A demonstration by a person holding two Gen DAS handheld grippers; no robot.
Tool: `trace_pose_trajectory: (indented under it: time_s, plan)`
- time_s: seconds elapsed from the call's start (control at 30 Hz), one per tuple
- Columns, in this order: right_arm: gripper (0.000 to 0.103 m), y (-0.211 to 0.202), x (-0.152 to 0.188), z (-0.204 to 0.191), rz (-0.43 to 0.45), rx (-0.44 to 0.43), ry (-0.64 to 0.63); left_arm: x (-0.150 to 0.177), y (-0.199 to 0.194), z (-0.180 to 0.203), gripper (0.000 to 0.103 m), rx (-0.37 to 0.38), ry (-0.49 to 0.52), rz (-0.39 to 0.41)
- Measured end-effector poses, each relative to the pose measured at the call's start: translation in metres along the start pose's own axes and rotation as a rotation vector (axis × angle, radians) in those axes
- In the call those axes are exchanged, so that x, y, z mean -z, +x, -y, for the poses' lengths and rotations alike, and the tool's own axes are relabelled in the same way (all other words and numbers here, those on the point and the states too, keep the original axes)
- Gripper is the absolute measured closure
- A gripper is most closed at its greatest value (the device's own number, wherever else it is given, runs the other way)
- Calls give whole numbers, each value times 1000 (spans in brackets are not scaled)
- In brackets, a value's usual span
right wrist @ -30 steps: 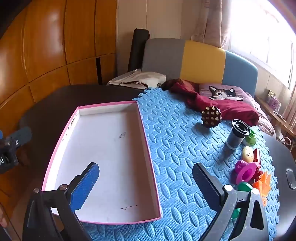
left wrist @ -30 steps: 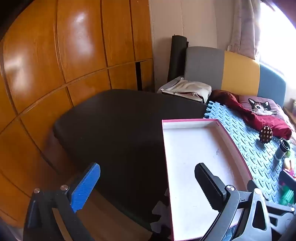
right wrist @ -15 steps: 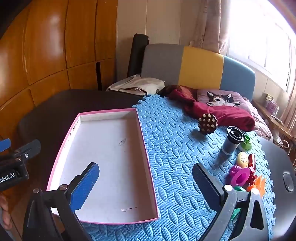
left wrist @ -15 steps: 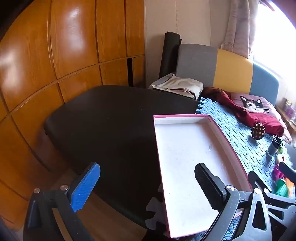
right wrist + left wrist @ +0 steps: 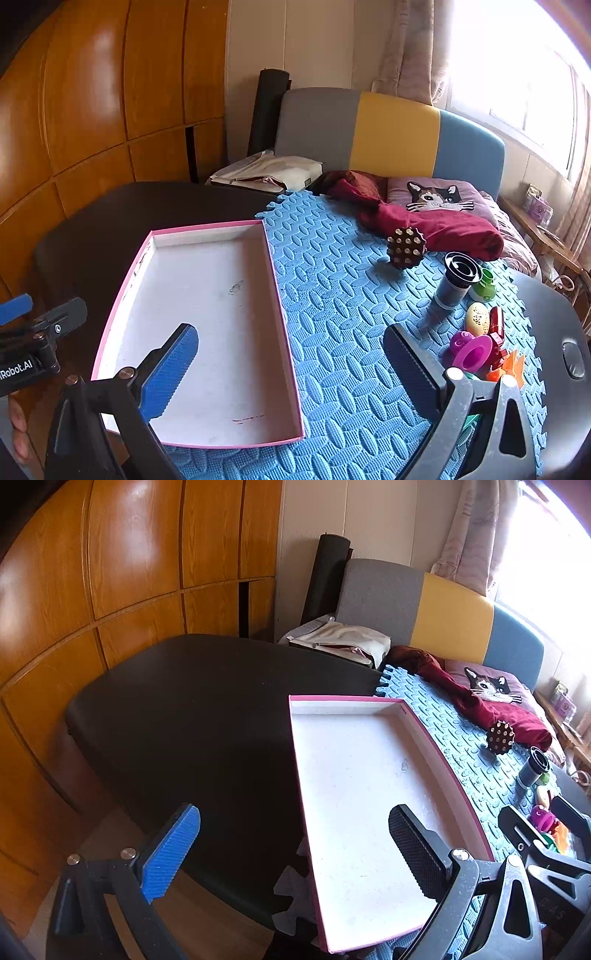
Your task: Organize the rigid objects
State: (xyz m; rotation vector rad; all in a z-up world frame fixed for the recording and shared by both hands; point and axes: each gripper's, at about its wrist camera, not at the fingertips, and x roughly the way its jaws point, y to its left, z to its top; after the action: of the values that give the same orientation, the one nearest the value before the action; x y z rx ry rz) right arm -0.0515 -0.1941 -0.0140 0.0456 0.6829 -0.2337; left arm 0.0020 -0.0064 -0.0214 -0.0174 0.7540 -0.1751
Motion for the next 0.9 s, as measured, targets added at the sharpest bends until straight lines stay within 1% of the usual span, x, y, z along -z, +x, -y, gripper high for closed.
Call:
trace_pose_trajectory:
  time_s: [0.2, 0.4, 0.47, 0.6, 0.73, 0.83, 0.9]
  plan:
    - [1, 1, 0, 5, -12, -3, 2, -4, -2, -4, 0, 2, 4, 15]
    - [1, 4, 2, 13, -20, 6, 0, -6, 5, -1, 0, 19, 7, -24]
    - [1, 5, 3, 17, -21, 7, 5, -7, 4, 3, 0, 34, 23, -25]
    - [1, 5, 6, 32, -21, 25, 23, -9, 2, 23, 0, 67, 101, -19]
    - [1, 3, 6, 66, -25, 38, 64, -10, 1, 54, 0, 147, 187, -29]
    - [1, 1, 7, 110, -54, 40, 141, -8, -1, 79, 0, 198, 272, -25]
    - [1, -2, 9, 145, -79, 60, 199, -7, -3, 99, 0, 246, 331, -28]
